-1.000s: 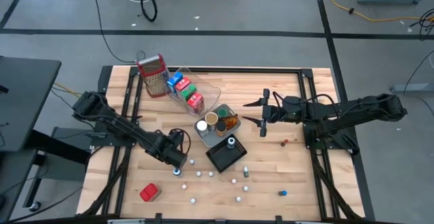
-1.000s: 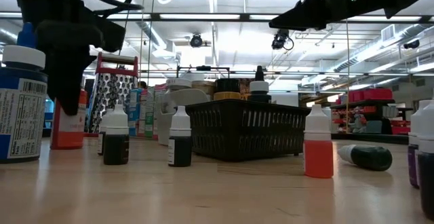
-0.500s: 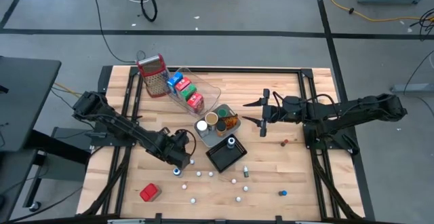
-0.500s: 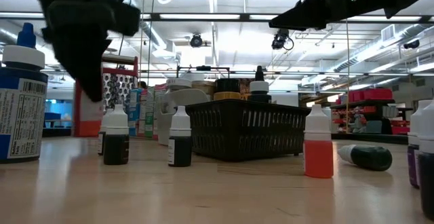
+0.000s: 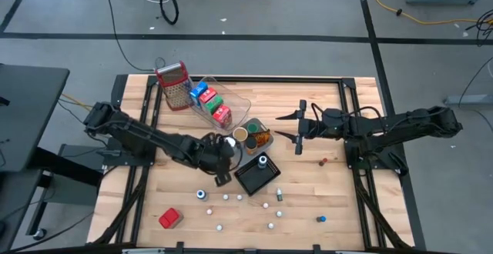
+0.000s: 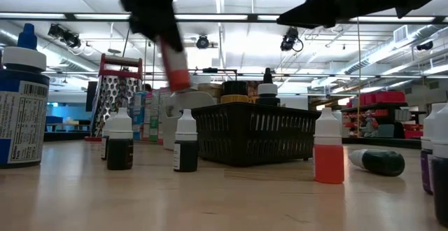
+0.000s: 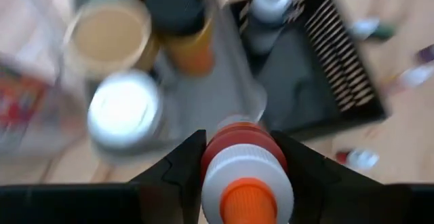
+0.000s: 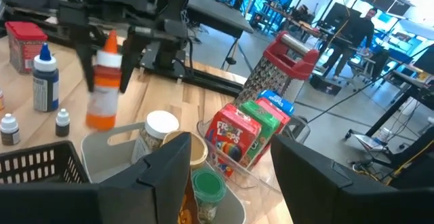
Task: Pick & Place Kitchen Items
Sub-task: Put the orange food coloring bottle into the black bin
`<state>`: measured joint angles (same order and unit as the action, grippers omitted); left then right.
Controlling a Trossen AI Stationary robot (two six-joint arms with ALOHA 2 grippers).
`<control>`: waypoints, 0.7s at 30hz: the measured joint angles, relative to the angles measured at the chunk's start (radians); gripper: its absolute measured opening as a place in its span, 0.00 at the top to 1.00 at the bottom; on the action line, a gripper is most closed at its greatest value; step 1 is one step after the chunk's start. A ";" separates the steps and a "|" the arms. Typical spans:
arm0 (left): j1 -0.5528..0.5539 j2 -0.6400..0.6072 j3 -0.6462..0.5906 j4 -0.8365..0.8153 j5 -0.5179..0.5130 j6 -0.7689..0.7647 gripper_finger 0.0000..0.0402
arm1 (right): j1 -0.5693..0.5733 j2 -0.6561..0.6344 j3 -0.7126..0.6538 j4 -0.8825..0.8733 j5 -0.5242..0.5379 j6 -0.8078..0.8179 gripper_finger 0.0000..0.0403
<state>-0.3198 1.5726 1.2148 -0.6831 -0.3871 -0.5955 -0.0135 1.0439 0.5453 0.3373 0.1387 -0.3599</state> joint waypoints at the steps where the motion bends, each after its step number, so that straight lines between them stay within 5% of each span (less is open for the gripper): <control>1: 0.007 0.000 0.000 0.043 0.012 0.042 0.62 | 0.000 0.000 0.000 0.007 0.000 0.000 0.47; 8: 0.055 0.000 0.000 0.250 0.042 0.240 0.61 | 0.000 0.000 0.001 0.022 0.000 0.004 0.47; 21: 0.080 0.100 -0.045 0.495 0.148 0.294 0.61 | 0.000 0.000 0.001 0.018 -0.001 0.008 0.47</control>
<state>-0.2401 1.6729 1.1696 -0.1883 -0.2396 -0.3016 -0.0132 1.0442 0.5465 0.3553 0.1378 -0.3518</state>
